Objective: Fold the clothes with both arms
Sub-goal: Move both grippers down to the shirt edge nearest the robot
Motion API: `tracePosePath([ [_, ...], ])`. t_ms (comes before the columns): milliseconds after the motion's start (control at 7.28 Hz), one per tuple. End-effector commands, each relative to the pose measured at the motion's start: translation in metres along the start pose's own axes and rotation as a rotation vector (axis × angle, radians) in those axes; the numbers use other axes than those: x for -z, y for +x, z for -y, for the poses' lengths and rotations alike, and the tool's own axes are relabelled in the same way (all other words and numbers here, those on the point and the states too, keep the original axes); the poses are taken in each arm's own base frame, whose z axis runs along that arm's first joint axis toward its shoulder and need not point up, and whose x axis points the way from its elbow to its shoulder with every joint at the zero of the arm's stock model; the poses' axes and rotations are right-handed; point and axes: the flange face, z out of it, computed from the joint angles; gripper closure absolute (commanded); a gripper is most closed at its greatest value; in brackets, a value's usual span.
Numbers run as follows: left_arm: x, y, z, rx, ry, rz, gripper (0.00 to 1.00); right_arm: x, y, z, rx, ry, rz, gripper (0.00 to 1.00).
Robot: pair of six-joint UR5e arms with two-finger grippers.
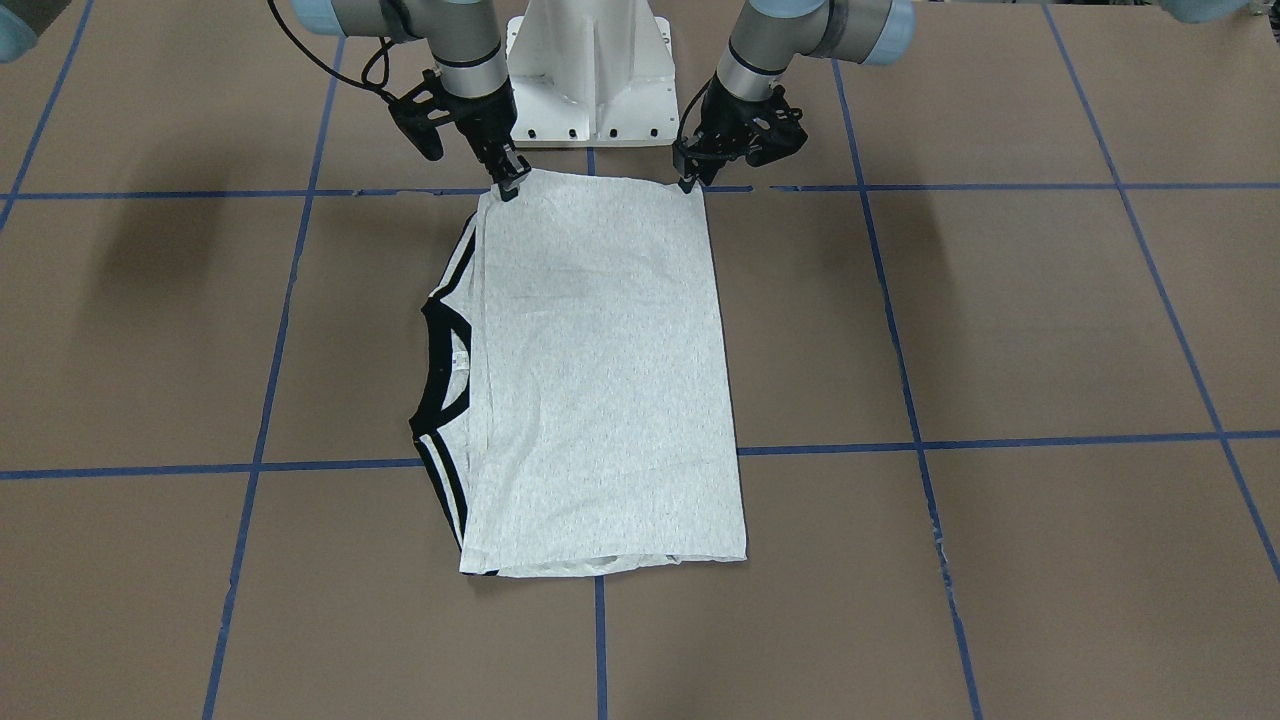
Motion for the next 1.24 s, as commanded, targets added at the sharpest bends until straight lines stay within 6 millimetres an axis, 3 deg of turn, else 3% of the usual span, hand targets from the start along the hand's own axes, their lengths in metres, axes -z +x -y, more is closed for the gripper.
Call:
tracePosePath([
  [0,-0.003,-0.002,0.0,-0.002,0.001,0.007,0.69,0.0,0.0,0.0,0.001,0.0,0.0,1.0],
  [275,-0.004,-0.002,0.0,-0.002,0.001,0.009,1.0,0.0,0.0,0.0,-0.001,0.0,0.0,1.0],
  [549,0.008,0.003,0.003,-0.004,-0.001,-0.007,1.0,0.0,0.0,0.0,-0.001,0.0,0.0,1.0],
  [824,0.042,0.012,-0.005,-0.009,-0.022,-0.008,1.0,0.005,0.005,-0.008,-0.011,-0.016,-0.001,1.0],
  [1099,0.109,0.025,-0.022,-0.012,-0.082,-0.025,1.0,0.04,0.037,-0.005,-0.056,-0.069,0.007,1.0],
])
